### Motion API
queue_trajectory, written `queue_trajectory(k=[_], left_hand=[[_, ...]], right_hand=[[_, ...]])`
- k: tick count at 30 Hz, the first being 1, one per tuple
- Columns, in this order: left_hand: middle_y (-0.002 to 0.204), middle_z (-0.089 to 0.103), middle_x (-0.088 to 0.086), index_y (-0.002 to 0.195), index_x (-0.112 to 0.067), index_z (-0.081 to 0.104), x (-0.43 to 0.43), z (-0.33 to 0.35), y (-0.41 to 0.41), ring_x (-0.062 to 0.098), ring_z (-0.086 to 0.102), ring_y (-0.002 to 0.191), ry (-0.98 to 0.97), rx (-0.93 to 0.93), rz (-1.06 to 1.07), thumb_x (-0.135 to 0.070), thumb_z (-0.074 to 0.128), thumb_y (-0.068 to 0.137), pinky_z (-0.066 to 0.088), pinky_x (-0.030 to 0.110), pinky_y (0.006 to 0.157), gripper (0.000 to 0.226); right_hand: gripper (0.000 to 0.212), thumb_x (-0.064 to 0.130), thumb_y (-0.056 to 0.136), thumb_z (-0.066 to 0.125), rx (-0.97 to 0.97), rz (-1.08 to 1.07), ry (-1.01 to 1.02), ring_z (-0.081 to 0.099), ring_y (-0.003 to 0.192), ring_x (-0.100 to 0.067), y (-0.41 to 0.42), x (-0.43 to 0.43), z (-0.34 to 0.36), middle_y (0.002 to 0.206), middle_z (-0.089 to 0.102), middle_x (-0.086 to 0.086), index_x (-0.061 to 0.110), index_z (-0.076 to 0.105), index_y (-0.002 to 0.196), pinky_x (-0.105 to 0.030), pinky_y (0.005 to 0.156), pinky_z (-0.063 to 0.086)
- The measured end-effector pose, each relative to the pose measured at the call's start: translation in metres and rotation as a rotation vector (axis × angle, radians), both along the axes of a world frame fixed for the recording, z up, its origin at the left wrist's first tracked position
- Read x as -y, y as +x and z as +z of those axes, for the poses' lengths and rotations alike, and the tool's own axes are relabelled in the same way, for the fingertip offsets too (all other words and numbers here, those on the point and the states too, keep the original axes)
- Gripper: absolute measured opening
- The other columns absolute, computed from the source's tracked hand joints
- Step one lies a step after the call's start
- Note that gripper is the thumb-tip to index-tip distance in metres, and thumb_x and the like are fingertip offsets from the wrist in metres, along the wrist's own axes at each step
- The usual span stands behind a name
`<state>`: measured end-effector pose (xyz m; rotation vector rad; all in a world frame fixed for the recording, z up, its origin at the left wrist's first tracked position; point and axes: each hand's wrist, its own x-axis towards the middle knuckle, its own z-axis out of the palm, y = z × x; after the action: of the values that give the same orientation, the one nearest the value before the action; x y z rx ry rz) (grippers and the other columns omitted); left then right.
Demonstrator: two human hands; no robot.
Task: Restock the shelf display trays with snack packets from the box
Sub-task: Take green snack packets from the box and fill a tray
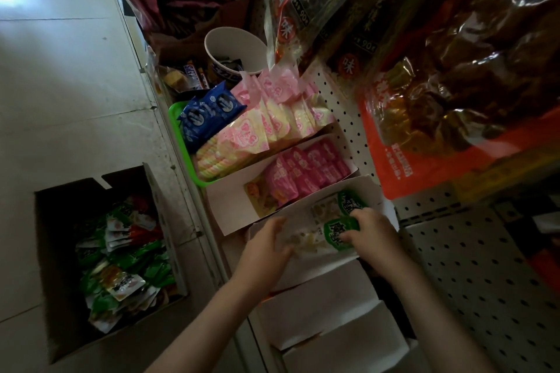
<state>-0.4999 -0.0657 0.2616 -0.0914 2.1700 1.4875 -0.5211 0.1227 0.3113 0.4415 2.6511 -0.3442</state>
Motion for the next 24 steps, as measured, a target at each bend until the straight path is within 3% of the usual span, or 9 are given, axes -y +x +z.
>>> queue_trajectory(k=[2, 4, 8, 14, 19, 24], left_hand=[[0.144, 0.045, -0.003, 0.144, -0.022, 0.039, -0.005, -0.001, 0.004, 0.011, 0.041, 0.132, -0.070, -0.035, -0.028, -0.019, 0.057, 0.095, 0.035, 0.021, 0.104, 0.052], [0.143, 0.045, -0.004, 0.141, -0.024, 0.041, -0.008, -0.003, 0.007, 0.011, 0.042, 0.130, -0.107, -0.025, -0.065, -0.020, 0.053, 0.097, 0.034, 0.021, 0.103, 0.046], [0.139, 0.050, -0.005, 0.136, -0.024, 0.048, -0.010, -0.011, 0.007, 0.010, 0.048, 0.126, -0.130, -0.017, -0.100, -0.017, 0.047, 0.099, 0.037, 0.020, 0.099, 0.038], [0.143, 0.048, 0.003, 0.144, -0.023, 0.038, -0.022, -0.010, -0.003, 0.017, 0.047, 0.129, -0.062, 0.093, -0.052, -0.013, 0.047, 0.097, 0.042, 0.031, 0.104, 0.049], [0.142, 0.050, 0.005, 0.145, -0.026, 0.037, -0.032, 0.001, -0.022, 0.019, 0.053, 0.123, -0.004, 0.121, -0.018, -0.014, 0.048, 0.096, 0.048, 0.036, 0.098, 0.052], [0.139, 0.052, 0.003, 0.144, -0.029, 0.040, -0.021, 0.004, -0.017, 0.015, 0.055, 0.119, -0.012, 0.108, -0.040, -0.016, 0.048, 0.097, 0.048, 0.034, 0.097, 0.049]], right_hand=[[0.018, 0.017, 0.093, 0.059, 0.030, 0.043, 0.234, 0.057, 0.101, -0.025, -0.009, -0.005, 0.000, 0.114, 0.056, -0.009, 0.006, 0.060, 0.107, -0.033, 0.080, 0.047], [0.015, 0.009, 0.095, 0.051, 0.106, 0.084, 0.396, 0.058, 0.102, -0.026, -0.017, -0.006, -0.001, 0.113, 0.060, -0.010, 0.006, 0.060, 0.107, -0.032, 0.078, 0.048], [0.021, 0.002, 0.093, 0.049, 0.164, 0.116, 0.536, 0.060, 0.102, -0.026, -0.029, -0.003, -0.011, 0.113, 0.062, -0.010, 0.008, 0.058, 0.111, -0.034, 0.075, 0.052], [0.026, 0.006, 0.091, 0.058, -0.028, -0.067, 0.491, 0.058, 0.107, -0.027, -0.024, 0.000, -0.026, 0.117, 0.059, -0.011, 0.007, 0.051, 0.116, -0.040, 0.077, 0.054], [0.035, 0.011, 0.091, 0.052, -0.240, 0.002, 0.570, 0.044, 0.120, -0.024, -0.007, 0.006, -0.029, 0.131, 0.045, -0.010, 0.010, 0.041, 0.125, -0.032, 0.097, 0.042], [0.043, 0.009, 0.091, 0.050, -0.195, -0.047, 0.477, 0.041, 0.126, -0.023, -0.007, 0.012, -0.030, 0.136, 0.042, -0.008, 0.013, 0.038, 0.132, -0.032, 0.097, 0.040]])
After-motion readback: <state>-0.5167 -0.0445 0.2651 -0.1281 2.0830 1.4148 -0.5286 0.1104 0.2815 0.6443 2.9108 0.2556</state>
